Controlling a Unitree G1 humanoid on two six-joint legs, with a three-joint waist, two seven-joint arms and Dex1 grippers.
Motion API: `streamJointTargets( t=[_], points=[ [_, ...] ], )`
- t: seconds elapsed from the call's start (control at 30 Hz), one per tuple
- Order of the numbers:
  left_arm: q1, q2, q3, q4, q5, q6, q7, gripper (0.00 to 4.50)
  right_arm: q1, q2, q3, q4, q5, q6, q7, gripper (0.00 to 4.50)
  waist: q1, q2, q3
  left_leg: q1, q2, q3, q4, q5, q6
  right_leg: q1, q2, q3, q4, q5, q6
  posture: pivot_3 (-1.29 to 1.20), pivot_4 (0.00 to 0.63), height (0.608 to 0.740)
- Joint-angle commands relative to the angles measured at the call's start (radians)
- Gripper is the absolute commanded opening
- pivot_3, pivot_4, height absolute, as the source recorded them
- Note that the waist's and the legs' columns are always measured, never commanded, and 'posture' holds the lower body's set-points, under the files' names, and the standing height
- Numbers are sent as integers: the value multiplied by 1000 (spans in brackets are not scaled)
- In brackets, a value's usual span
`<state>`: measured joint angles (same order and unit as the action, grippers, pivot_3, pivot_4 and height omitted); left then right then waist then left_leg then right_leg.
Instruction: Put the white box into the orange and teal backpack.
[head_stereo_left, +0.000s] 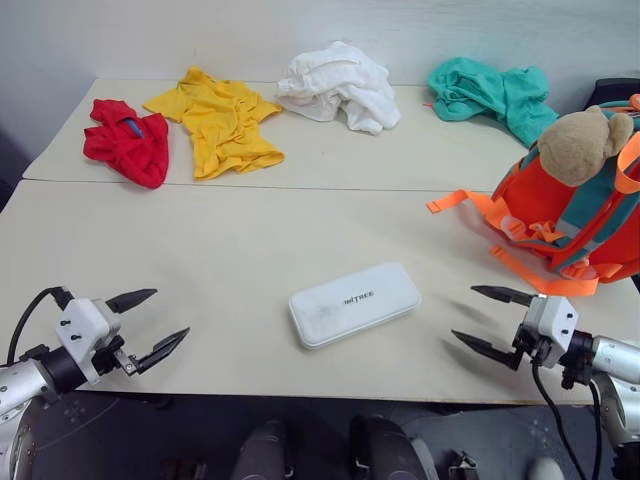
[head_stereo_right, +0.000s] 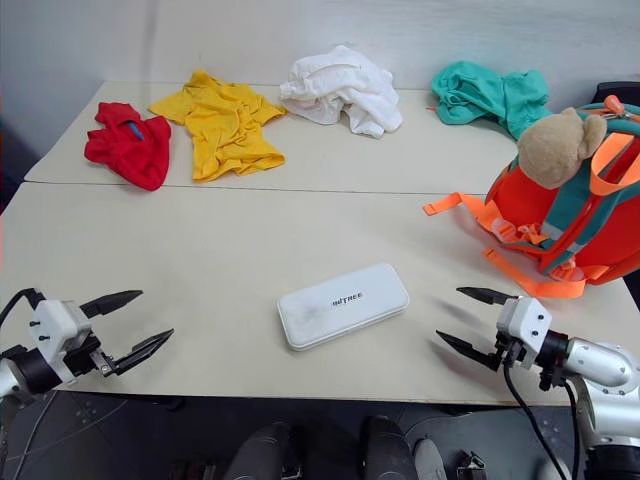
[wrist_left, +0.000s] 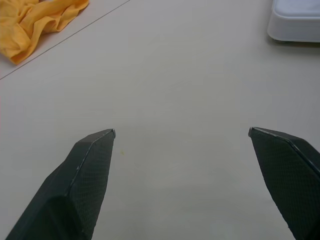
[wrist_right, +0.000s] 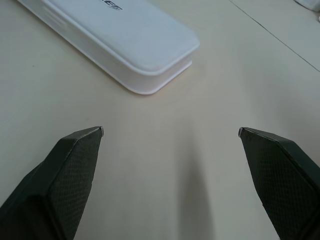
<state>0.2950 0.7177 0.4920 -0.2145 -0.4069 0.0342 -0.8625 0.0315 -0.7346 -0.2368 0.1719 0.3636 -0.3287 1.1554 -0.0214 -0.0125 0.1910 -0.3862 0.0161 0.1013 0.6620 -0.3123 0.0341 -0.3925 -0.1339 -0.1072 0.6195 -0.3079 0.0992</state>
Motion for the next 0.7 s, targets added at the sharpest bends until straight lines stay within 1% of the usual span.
streamJointTargets(
  t=[0.03,0.1,0.23,0.3,0.33,0.4,0.43,0.47,0.5,0.57,0.63,0.67,0.7],
  points=[
    [-7,-1,19,-8,-9,4,10,4500,30,-18,-35,-42,14,6,-13,4461,1,0,0,0,0,0,0,0,0,0,0,0,0,0,0,0,150,740],
    [-11,0,16,-11,-32,30,4,4500,44,-19,-38,-59,17,17,-21,4461,2,0,0,0,0,0,0,0,0,0,0,0,0,0,0,0,150,740],
    [2,39,-3,-50,-74,127,-44,4500,58,-11,-42,-107,32,52,-47,4461,2,0,0,0,0,0,0,0,0,0,0,0,0,0,0,0,150,740],
    [14,70,-26,-93,-98,189,-81,4500,34,-5,-33,-142,46,104,-75,4085,-1,1,0,0,0,0,0,0,0,0,0,0,0,0,0,0,150,740],
    [12,82,-44,-116,-99,231,-70,4500,10,-4,-20,-157,47,138,-91,3882,-2,2,1,0,0,0,0,0,0,0,0,0,0,0,0,0,150,740],
    [-28,64,-94,-164,-103,279,-22,4115,-54,5,16,-164,19,186,-127,3188,-4,3,2,0,0,0,0,-1,-1,0,0,1,0,0,0,0,150,740],
    [-50,52,-119,-187,-108,304,1,3921,-83,11,32,-159,-2,200,-146,2870,-4,4,2,0,0,0,0,-2,-5,0,-1,1,0,0,0,0,150,740],
    [-75,36,-154,-212,-103,324,26,3578,-115,19,53,-145,-22,205,-156,2467,-4,4,2,0,0,0,0,-2,-5,0,0,1,1,0,0,0,150,740],
    [-107,17,-201,-233,-88,351,59,3299,-153,30,77,-116,-55,193,-170,2168,-3,4,2,0,0,-1,0,-2,-5,0,0,0,1,0,0,0,150,740],
    [-159,-15,-275,-254,-55,376,102,2686,-209,42,114,-61,-103,182,-188,1510,-2,4,2,0,0,0,0,1,-1,0,0,0,2,0,0,0,150,740],
    [-209,-50,-349,-243,-18,394,135,2054,-284,66,147,31,-154,143,-215,817,1,4,2,0,-1,0,0,1,-1,0,0,-1,2,0,0,0,150,740],
    [-228,-62,-380,-231,3,391,145,1647,-316,75,165,73,-173,128,-215,326,1,4,2,0,-1,1,1,1,0,0,1,-1,2,0,0,0,150,740],
    [-247,-68,-420,-224,14,406,145,1412,-346,82,186,119,-196,113,-213,89,0,4,2,-1,-1,1,1,2,0,-1,1,-1,2,0,0,0,150,740]
  ],
)
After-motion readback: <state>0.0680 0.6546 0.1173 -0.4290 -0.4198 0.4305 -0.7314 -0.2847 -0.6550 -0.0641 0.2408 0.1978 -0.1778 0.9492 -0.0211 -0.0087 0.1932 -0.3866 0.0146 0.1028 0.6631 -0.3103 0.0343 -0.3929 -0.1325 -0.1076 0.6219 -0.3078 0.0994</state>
